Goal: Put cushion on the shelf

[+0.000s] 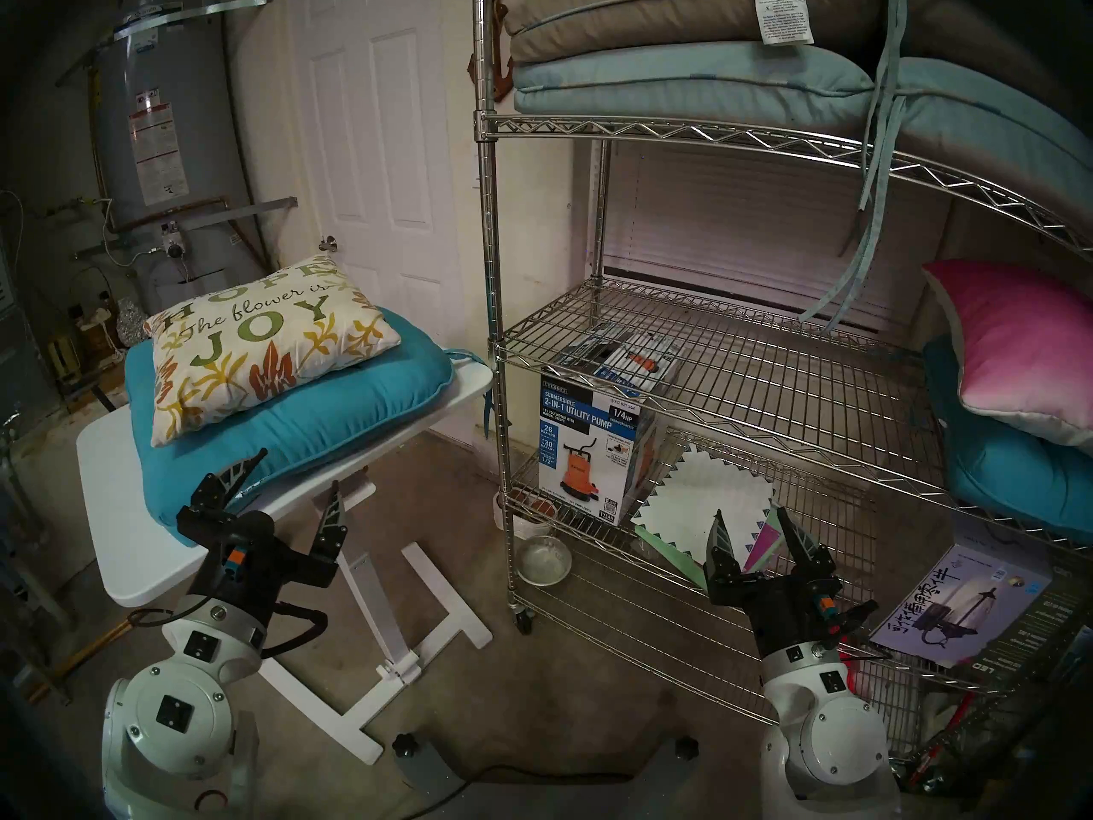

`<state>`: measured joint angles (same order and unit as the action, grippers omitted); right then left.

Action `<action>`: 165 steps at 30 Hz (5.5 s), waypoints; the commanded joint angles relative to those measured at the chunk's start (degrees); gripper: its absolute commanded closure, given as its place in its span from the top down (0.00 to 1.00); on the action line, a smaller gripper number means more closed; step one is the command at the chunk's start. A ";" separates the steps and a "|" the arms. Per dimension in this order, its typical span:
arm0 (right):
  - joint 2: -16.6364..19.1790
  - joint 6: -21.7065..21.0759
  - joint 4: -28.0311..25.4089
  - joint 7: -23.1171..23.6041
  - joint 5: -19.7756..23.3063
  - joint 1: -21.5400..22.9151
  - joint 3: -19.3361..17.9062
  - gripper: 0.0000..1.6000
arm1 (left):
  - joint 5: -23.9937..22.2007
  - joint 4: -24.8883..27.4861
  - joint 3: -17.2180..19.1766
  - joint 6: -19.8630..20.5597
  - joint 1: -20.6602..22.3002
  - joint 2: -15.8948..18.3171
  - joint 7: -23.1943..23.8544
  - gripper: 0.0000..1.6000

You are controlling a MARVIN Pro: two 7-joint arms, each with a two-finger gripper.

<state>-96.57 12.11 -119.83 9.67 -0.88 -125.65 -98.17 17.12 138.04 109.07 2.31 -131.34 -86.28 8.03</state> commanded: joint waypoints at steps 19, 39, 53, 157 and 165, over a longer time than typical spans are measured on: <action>0.05 0.21 -1.12 0.05 -0.03 0.10 0.00 1.00 | 19.13 -3.91 7.35 0.12 7.45 9.08 -3.45 1.00; 0.04 0.19 -1.15 0.06 -0.04 0.09 0.00 1.00 | 24.68 -5.90 7.98 0.05 9.85 10.85 -3.18 1.00; 0.04 0.20 -1.15 0.06 -0.04 0.09 0.00 1.00 | 25.69 -9.13 11.38 0.45 12.35 12.64 -2.19 1.00; 0.01 0.19 -1.16 0.09 -0.06 0.09 -0.01 1.00 | 27.48 -0.79 1.66 -0.23 5.50 3.95 -1.01 1.00; 0.00 0.19 -1.16 0.09 -0.06 0.09 -0.01 1.00 | 25.85 -1.29 2.62 -0.35 5.90 4.13 0.47 0.00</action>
<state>-96.69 12.10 -119.81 9.68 -0.87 -125.65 -98.18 44.23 136.31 110.66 2.16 -125.54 -82.45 7.75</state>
